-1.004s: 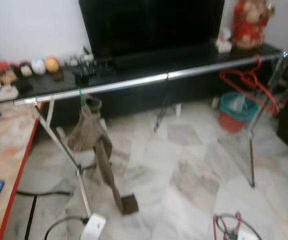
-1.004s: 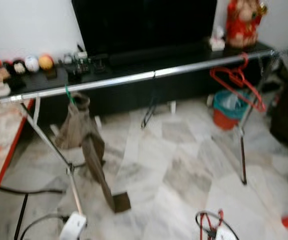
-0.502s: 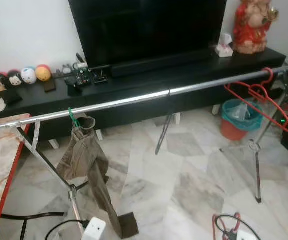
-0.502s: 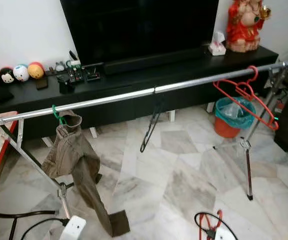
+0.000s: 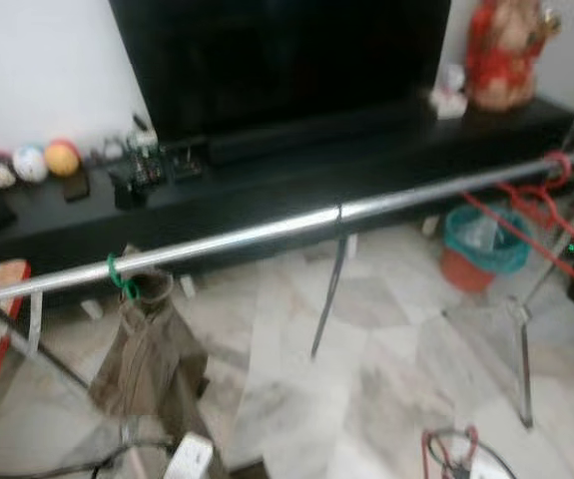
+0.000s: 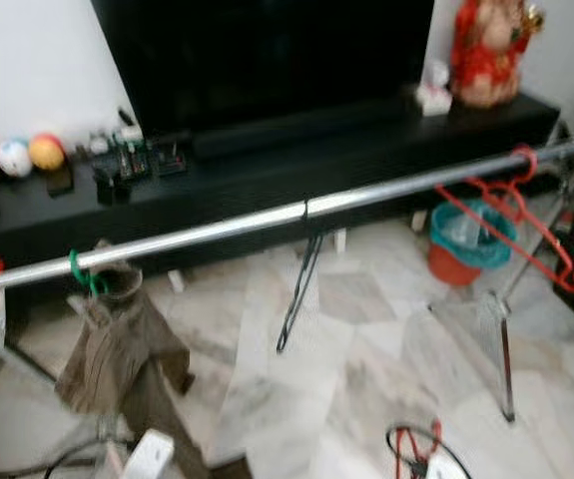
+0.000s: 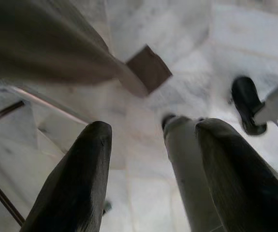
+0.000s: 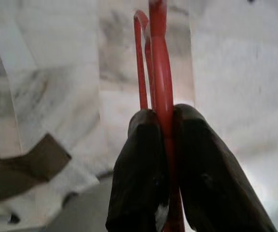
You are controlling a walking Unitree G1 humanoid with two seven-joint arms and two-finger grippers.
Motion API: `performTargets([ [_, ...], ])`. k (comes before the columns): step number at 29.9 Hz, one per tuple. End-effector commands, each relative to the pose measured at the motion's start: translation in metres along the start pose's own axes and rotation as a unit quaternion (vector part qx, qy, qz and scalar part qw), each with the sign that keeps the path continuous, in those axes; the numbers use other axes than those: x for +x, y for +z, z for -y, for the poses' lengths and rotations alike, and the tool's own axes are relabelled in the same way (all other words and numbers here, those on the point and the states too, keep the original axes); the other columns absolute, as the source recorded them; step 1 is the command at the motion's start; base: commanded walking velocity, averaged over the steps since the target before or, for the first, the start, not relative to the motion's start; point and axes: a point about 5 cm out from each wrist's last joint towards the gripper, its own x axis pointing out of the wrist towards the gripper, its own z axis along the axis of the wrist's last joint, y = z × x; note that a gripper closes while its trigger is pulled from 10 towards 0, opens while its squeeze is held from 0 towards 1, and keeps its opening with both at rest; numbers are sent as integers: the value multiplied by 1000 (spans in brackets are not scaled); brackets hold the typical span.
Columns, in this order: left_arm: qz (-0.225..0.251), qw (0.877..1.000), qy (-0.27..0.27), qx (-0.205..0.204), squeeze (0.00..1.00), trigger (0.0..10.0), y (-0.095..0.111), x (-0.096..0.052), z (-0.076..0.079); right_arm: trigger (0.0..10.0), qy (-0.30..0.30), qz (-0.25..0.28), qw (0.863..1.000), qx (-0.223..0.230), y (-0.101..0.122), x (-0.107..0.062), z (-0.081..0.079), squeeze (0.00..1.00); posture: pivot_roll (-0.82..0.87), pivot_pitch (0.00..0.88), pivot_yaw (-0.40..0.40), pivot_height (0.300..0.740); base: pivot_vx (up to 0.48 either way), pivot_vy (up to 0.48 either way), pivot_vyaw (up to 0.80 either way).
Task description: Hang hanger
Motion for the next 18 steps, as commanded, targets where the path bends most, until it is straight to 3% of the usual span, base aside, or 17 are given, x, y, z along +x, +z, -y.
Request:
performTargets([
  [1,-22,1000,14,4,0,10000,-12,-4,-9,10000,15,-3,1000,2,-3,0,-13,0,-95,6,56,740,0,0,0],
  [18,-38,999,20,-3,0,10000,-20,-4,-5,10000,14,-10,1000,-9,-3,0,-8,0,-96,4,50,740,0,0,0],
])
